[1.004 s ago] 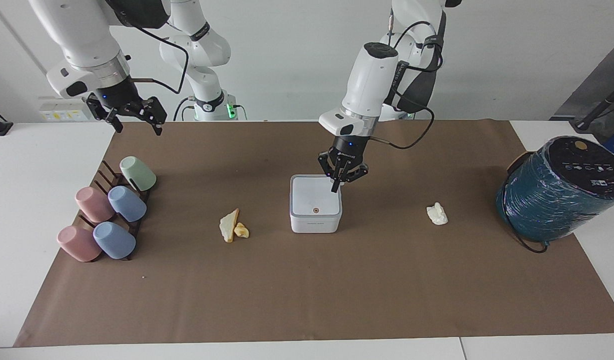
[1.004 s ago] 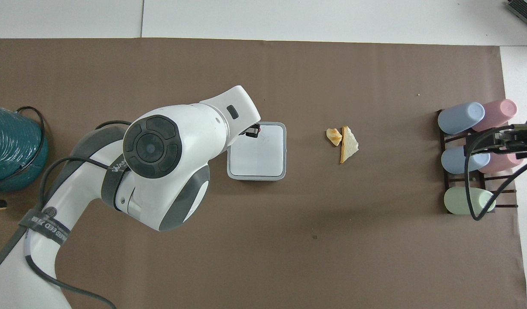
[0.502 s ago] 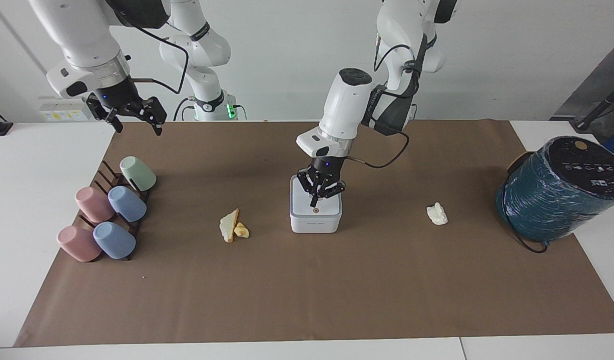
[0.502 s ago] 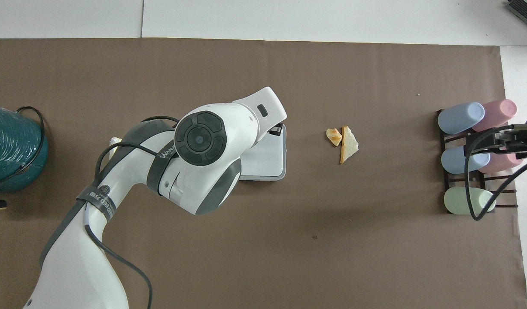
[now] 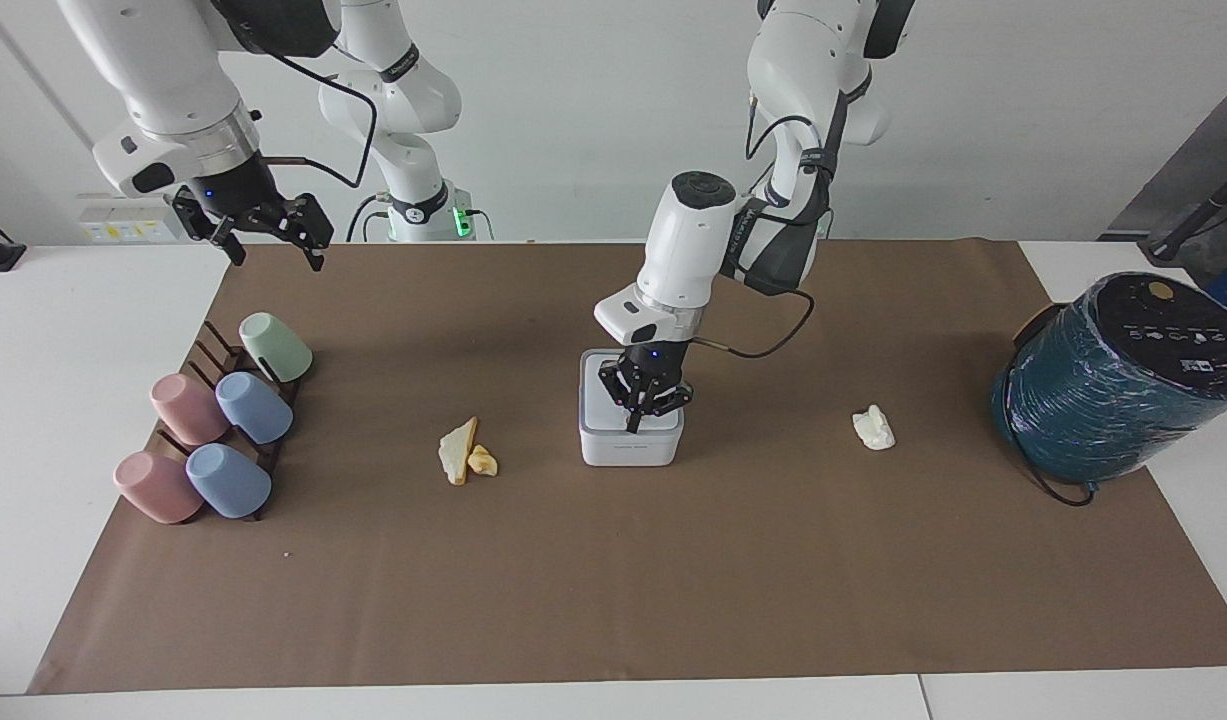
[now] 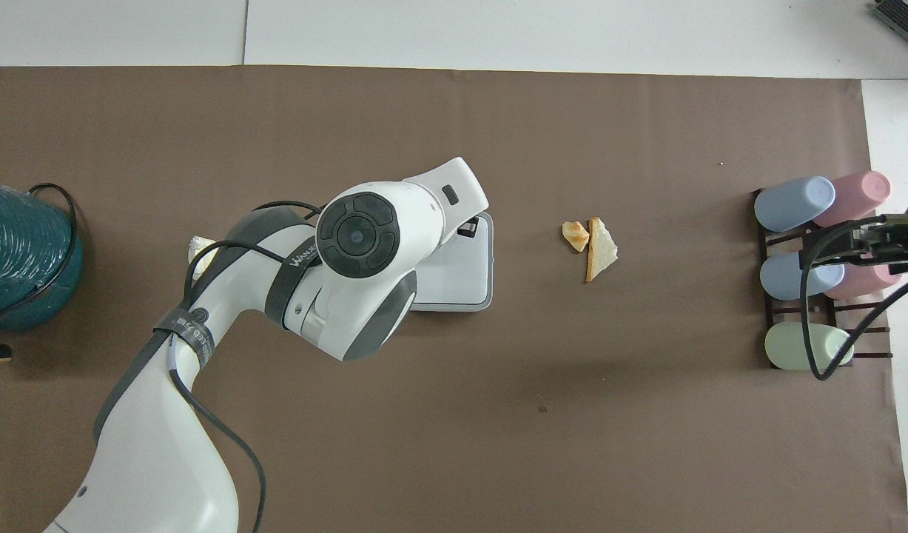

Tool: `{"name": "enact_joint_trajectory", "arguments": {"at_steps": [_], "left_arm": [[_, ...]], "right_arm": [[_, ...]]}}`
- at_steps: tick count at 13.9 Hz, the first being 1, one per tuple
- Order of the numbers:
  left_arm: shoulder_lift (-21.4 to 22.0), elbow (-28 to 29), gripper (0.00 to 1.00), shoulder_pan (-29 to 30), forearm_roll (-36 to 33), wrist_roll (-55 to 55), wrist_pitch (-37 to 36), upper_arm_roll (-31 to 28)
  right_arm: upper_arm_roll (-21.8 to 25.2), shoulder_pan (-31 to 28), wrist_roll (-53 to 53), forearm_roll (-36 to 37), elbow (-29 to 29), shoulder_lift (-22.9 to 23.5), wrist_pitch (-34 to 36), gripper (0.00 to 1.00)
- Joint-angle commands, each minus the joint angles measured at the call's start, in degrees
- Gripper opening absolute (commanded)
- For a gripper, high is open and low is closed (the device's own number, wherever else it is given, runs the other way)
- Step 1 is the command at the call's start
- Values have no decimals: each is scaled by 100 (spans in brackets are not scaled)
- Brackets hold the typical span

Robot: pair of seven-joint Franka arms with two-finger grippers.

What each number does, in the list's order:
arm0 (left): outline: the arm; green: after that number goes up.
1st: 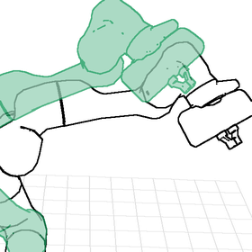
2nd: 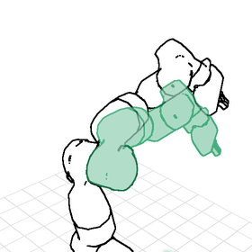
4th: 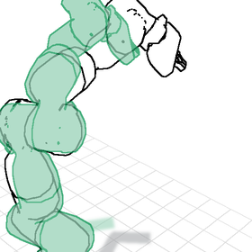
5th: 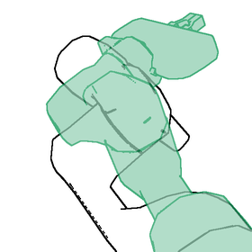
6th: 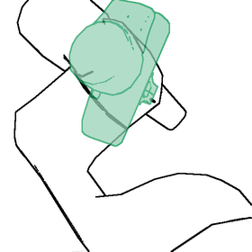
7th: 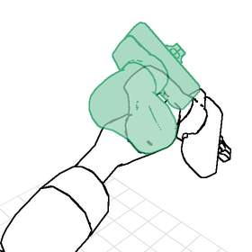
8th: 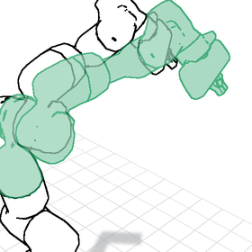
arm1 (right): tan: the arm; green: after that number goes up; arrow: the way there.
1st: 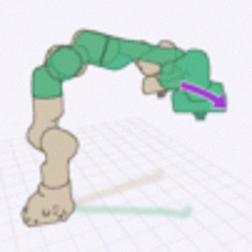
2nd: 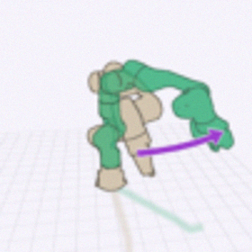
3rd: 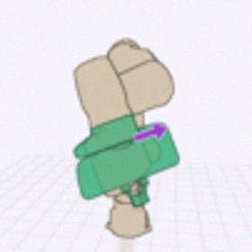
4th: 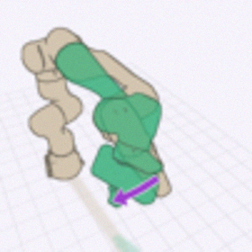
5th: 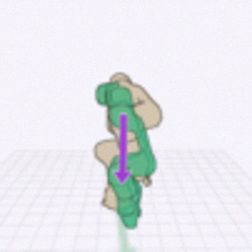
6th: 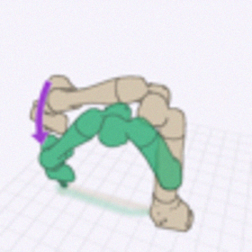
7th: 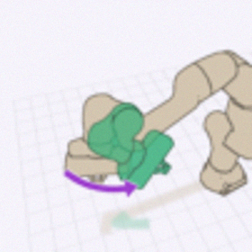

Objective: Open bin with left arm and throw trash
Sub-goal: 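Lift the white bin lid open with the left gripper, then withdraw the left gripper from the opened bin toward the white paper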

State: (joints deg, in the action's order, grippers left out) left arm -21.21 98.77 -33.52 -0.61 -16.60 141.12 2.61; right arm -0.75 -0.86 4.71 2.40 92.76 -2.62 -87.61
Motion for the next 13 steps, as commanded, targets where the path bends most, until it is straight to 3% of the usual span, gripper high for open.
{"name": "enact_joint_trajectory", "arguments": {"at_steps": [1, 7, 13], "left_arm": [[187, 405, 2, -102, -132, -141, 56, -50], [275, 406, 7, -111, -124, -141, -5, -67], [1144, 397, 9, -23, -124, -132, -1049, -111]], "right_arm": [[-31, -37, -128, 15, 40, -81, -28, 100], [-31, -37, -128, 15, 40, -81, -28, 100], [-31, -37, -128, 15, 40, -81, -28, 100]]}}
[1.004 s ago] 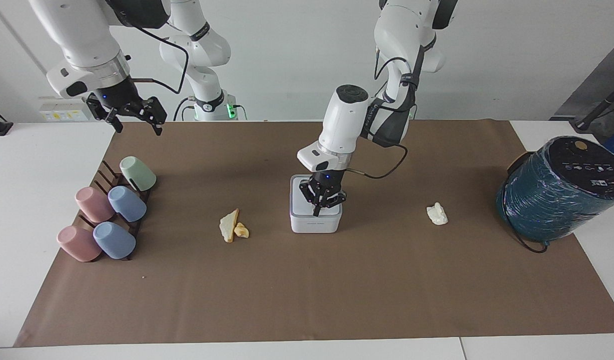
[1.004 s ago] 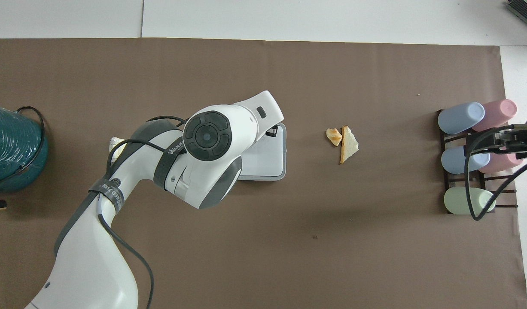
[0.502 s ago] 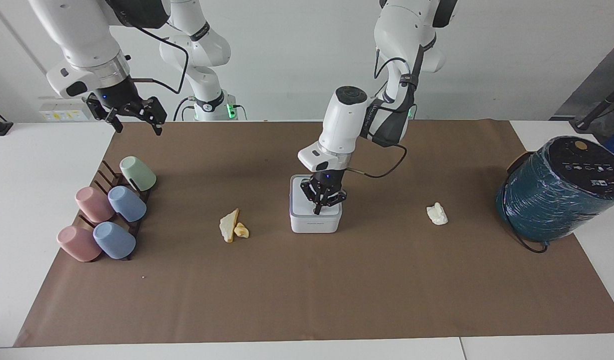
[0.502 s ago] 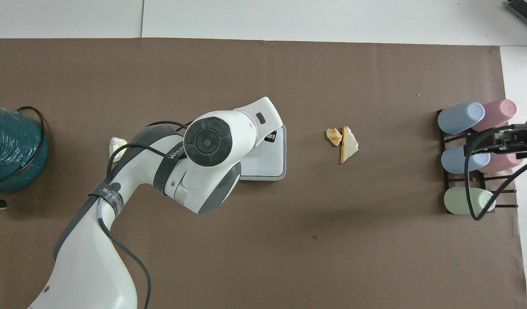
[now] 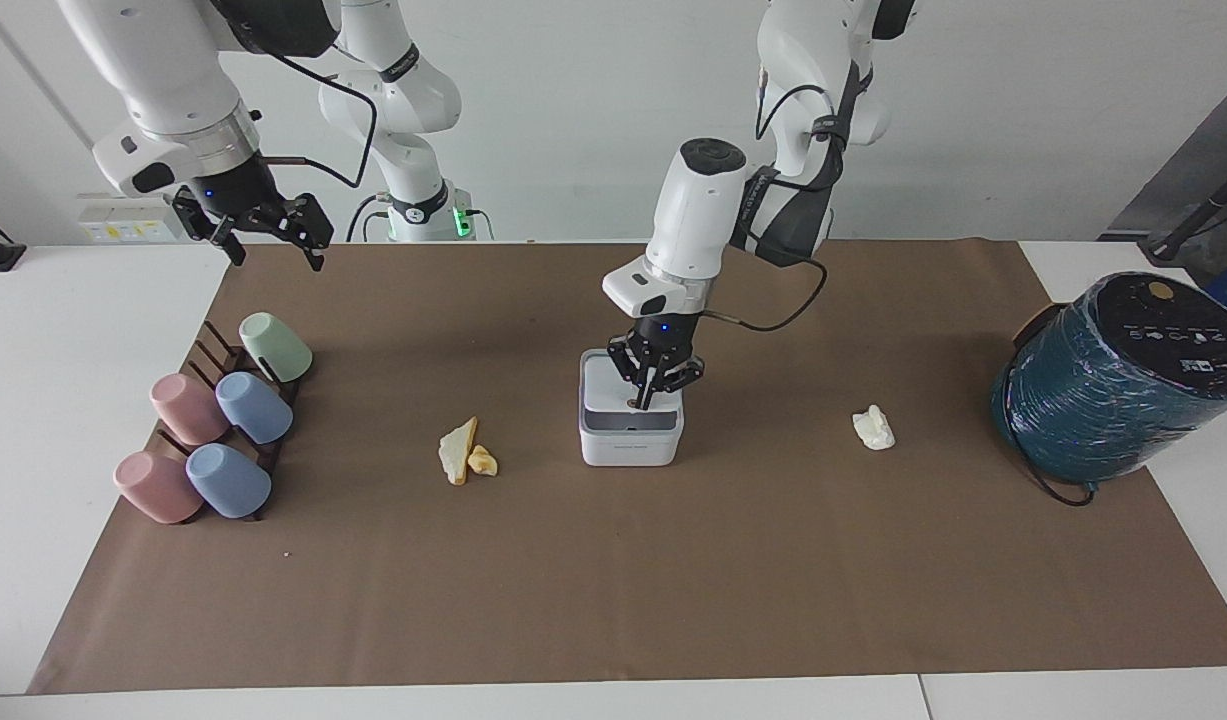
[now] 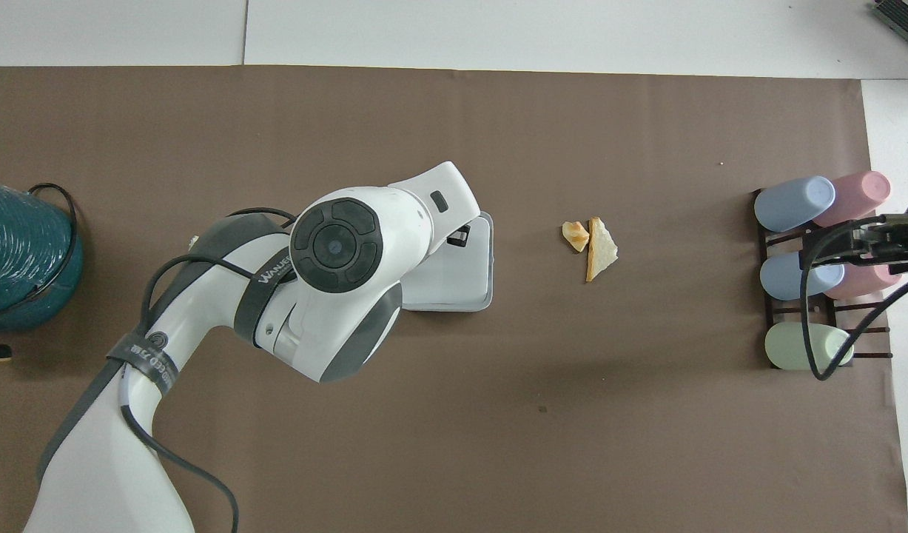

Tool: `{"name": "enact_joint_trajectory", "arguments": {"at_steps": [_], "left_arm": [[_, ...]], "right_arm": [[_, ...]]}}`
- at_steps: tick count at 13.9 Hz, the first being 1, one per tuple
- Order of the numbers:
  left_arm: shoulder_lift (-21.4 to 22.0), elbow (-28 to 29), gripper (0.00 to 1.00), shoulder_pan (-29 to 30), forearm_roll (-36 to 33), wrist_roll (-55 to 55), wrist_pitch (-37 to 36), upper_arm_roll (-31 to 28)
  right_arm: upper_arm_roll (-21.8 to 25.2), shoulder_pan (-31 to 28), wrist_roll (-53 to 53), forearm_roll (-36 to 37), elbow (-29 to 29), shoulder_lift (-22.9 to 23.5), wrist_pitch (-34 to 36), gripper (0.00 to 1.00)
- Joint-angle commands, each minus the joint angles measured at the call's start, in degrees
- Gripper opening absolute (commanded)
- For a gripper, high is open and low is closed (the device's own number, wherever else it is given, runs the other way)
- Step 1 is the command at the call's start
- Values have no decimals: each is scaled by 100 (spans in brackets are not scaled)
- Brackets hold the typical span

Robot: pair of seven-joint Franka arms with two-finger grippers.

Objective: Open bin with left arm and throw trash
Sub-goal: 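Withdraw the left gripper from the opened bin toward the white paper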

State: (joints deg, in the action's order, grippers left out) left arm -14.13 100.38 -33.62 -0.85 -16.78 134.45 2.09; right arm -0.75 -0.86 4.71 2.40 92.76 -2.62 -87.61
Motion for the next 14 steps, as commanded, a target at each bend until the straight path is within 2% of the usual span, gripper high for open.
{"name": "enact_joint_trajectory", "arguments": {"at_steps": [1, 6, 9, 10, 11, 12, 13, 14], "left_arm": [[559, 245, 9, 13, -100, -107, -559, -60], [1464, 306, 8, 356, -109, -28, -1815, -60], [1711, 307, 9, 742, -109, 139, -2457, -60], [1746, 307, 23, 899, -100, 157, -2572, -60], [1764, 307, 48, 1092, -100, 183, -2669, -60], [1790, 298, 63, 1277, -100, 253, -2740, -51], [1791, 306, 86, 1453, -100, 384, -2732, -51], [1791, 307, 100, 1629, -100, 542, -2697, -60]], "right_arm": [[-31, -37, -128, 15, 40, -81, -28, 100], [-31, -37, -128, 15, 40, -81, -28, 100], [-22, -37, -128, 15, 40, -81, -28, 100], [-31, -37, -128, 15, 40, -81, -28, 100], [-22, -37, -128, 15, 40, -81, -28, 100], [-31, -37, -128, 15, 40, -81, -28, 100], [-22, -37, -128, 15, 40, -81, -28, 100], [-31, -37, -119, 15, 40, -81, -28, 100]]}}
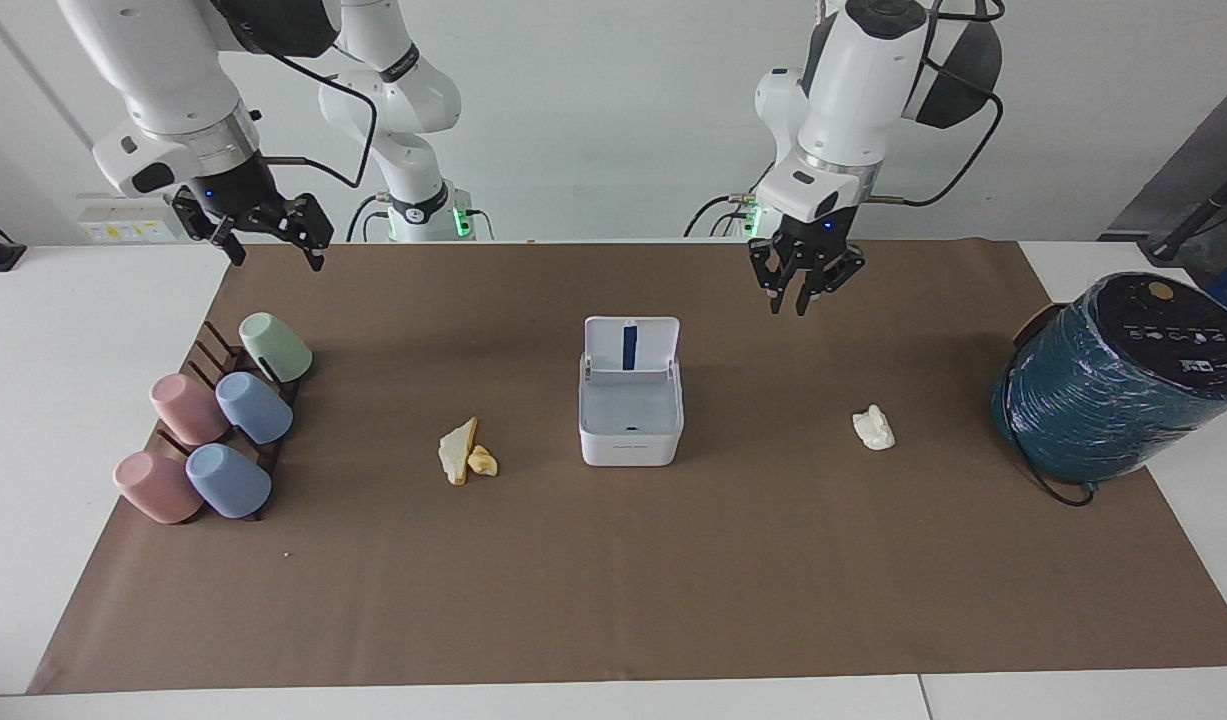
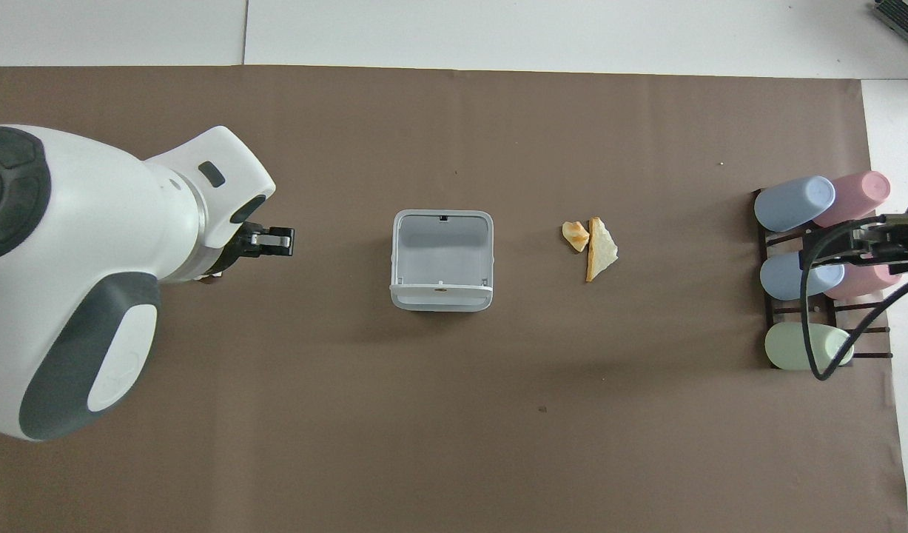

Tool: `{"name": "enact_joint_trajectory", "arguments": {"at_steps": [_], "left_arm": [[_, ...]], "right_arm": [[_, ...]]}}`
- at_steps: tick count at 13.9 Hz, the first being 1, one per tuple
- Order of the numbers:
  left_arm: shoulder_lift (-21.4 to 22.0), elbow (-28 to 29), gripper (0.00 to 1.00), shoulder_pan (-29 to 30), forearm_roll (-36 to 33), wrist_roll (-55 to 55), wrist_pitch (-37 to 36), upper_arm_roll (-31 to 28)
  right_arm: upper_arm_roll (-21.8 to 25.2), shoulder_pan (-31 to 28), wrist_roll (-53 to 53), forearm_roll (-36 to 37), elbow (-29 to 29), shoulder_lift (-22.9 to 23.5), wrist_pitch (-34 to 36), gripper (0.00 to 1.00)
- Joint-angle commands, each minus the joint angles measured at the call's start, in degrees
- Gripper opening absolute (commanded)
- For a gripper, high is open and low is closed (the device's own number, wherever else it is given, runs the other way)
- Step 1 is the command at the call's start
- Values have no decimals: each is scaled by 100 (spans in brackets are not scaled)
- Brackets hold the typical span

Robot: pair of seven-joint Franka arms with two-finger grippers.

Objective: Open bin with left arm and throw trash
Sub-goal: 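Withdraw the left gripper from the opened bin toward the white paper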

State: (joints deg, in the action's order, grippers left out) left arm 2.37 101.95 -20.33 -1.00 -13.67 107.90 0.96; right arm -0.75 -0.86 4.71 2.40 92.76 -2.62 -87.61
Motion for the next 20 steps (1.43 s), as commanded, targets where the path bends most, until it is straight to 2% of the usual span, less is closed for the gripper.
{"name": "enact_joint_trajectory", "arguments": {"at_steps": [1, 8, 13, 16, 18, 19, 20], "left_arm": [[132, 150, 100, 519, -76, 372, 12, 53], [45, 255, 100, 1496, -6, 1638, 371, 53], [-465, 264, 100, 1936, 29, 1858, 943, 53], [-667, 648, 100, 1989, 38, 1859, 1556, 53], [-729, 1193, 100, 2050, 38, 1859, 2346, 53], [-729, 1396, 100, 2086, 55, 1859, 2620, 53], [-747, 1476, 100, 2086, 117, 1859, 2727, 53]], "right_arm": [[-31, -37, -128, 15, 40, -81, -28, 100], [-22, -37, -128, 15, 40, -81, -28, 100], [-22, -37, -128, 15, 40, -81, -28, 100], [-31, -54, -137, 6, 32, -63, -98, 100], [-40, -2, -416, -29, 241, -142, -265, 100], [-40, 25, -479, -38, 625, -282, -622, 100], [-40, 94, -480, -107, 977, -326, -1348, 100]]}}
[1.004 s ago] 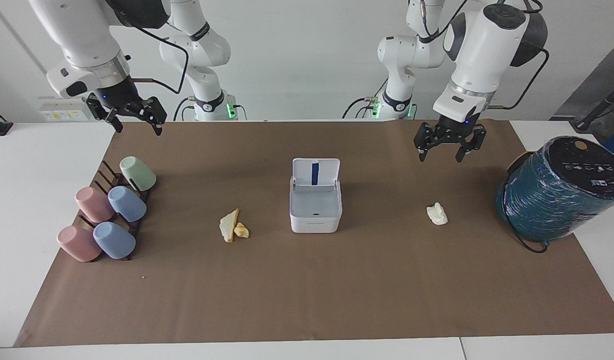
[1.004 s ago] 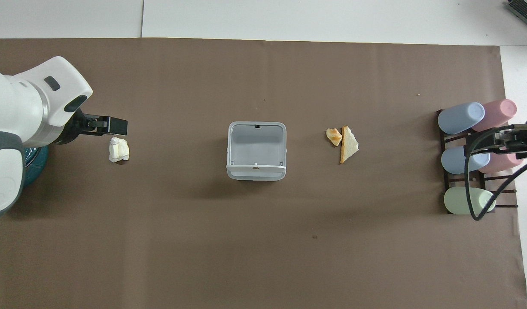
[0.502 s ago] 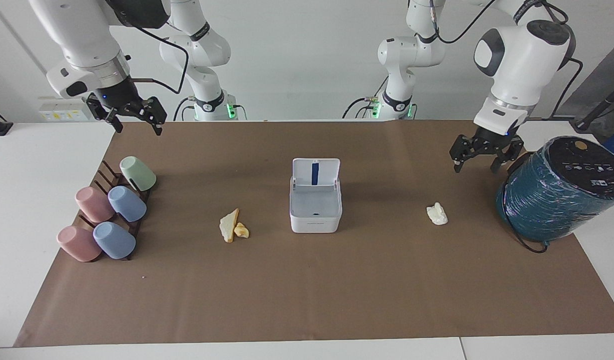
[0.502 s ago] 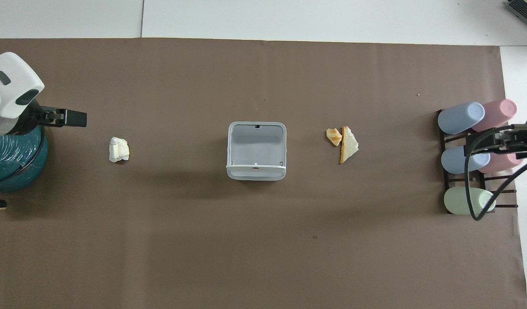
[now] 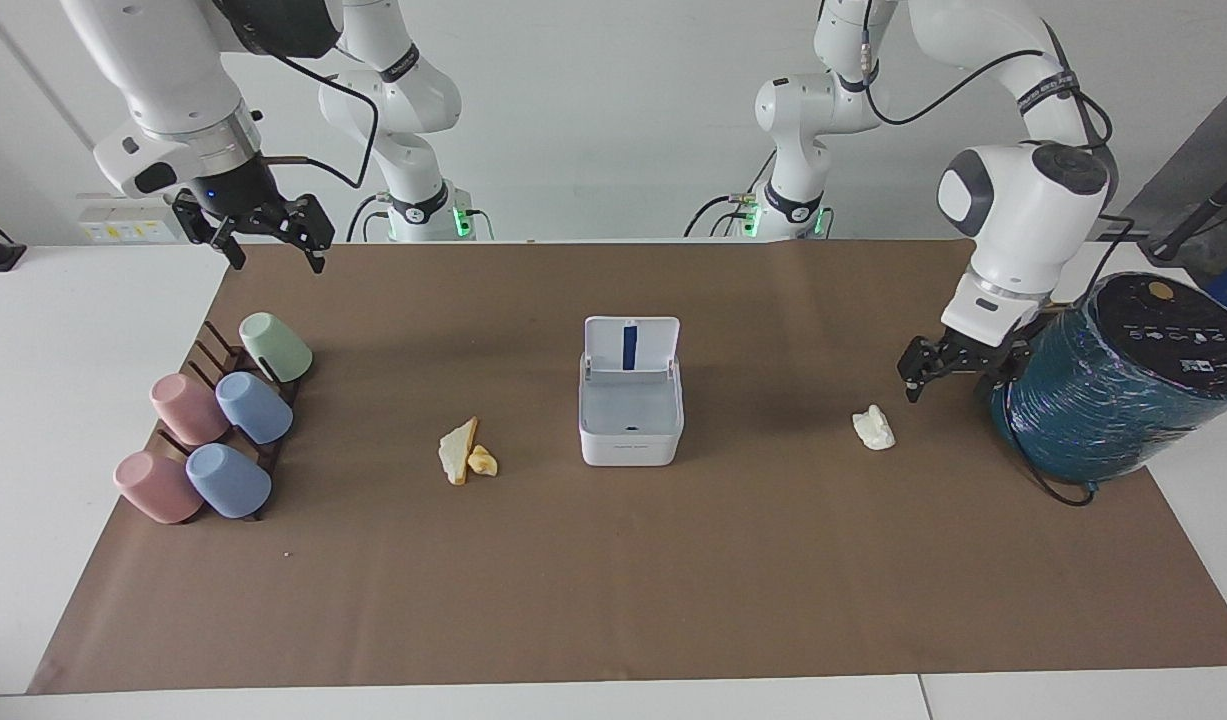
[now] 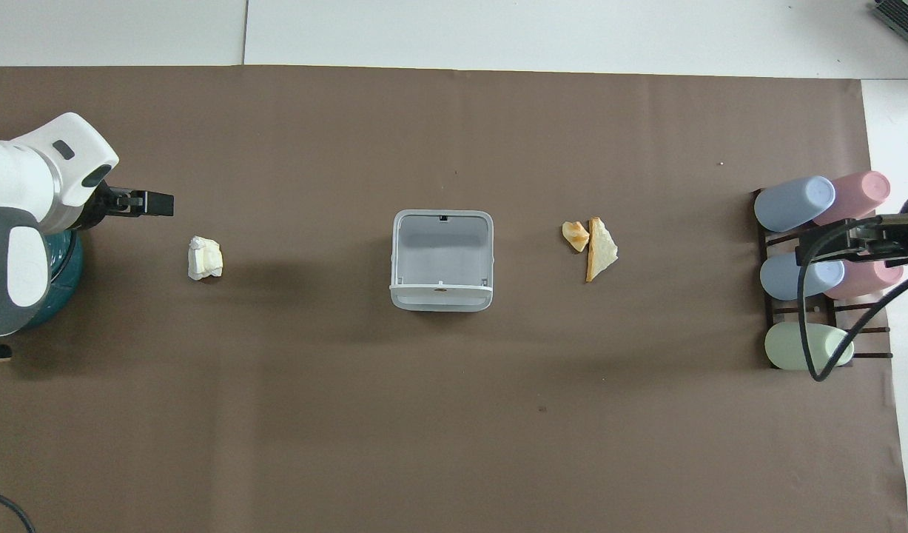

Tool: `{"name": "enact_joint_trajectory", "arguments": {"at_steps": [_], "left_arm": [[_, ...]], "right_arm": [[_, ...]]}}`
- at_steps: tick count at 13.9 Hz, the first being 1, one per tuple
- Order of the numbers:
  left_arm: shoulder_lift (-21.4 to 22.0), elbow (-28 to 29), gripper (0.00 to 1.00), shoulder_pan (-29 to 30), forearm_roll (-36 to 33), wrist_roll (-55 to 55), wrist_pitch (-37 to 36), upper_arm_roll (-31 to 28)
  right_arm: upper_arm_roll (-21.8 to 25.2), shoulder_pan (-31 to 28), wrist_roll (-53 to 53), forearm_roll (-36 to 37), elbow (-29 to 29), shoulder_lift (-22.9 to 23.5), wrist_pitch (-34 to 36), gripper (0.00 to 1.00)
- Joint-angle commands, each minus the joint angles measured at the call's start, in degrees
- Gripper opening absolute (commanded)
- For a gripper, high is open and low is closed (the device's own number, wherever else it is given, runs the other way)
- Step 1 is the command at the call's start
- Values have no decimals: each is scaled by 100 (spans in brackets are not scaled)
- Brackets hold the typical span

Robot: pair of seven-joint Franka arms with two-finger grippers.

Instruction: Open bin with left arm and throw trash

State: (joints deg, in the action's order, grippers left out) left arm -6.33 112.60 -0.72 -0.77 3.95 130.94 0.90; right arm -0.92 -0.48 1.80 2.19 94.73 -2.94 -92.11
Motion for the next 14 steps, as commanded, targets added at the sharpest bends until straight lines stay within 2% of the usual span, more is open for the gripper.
{"name": "enact_joint_trajectory", "arguments": {"at_steps": [1, 2, 5, 7, 10, 12, 14], "left_arm": [[28, 438, 100, 116, 130, 97, 467, 59], [-95, 447, 100, 116, 139, 97, 511, 59], [-517, 464, 100, 99, 139, 88, 801, 59], [-685, 534, 100, 116, 139, 88, 950, 59], [-808, 806, 89, 125, 139, 71, 1230, 59], [-808, 956, 81, 108, 139, 71, 1399, 59], [-800, 956, 59, 107, 148, 62, 1364, 59]], "right_arm": [[-22, 109, -171, -227, 1158, -303, -1436, 100], [-22, 248, -171, -315, 1283, -129, -1789, 100], [-31, 783, -241, -325, 1302, 810, -2879, 100], [-22, 1250, -390, -325, 1337, 1364, -3713, 88], [-31, 1470, -1179, -325, 1661, 1814, -4822, 83], [-22, 1629, -1322, -316, 1986, 1929, -5141, 71], [-22, 1638, -1619, -307, 2250, 2043, -5438, 70]]}}
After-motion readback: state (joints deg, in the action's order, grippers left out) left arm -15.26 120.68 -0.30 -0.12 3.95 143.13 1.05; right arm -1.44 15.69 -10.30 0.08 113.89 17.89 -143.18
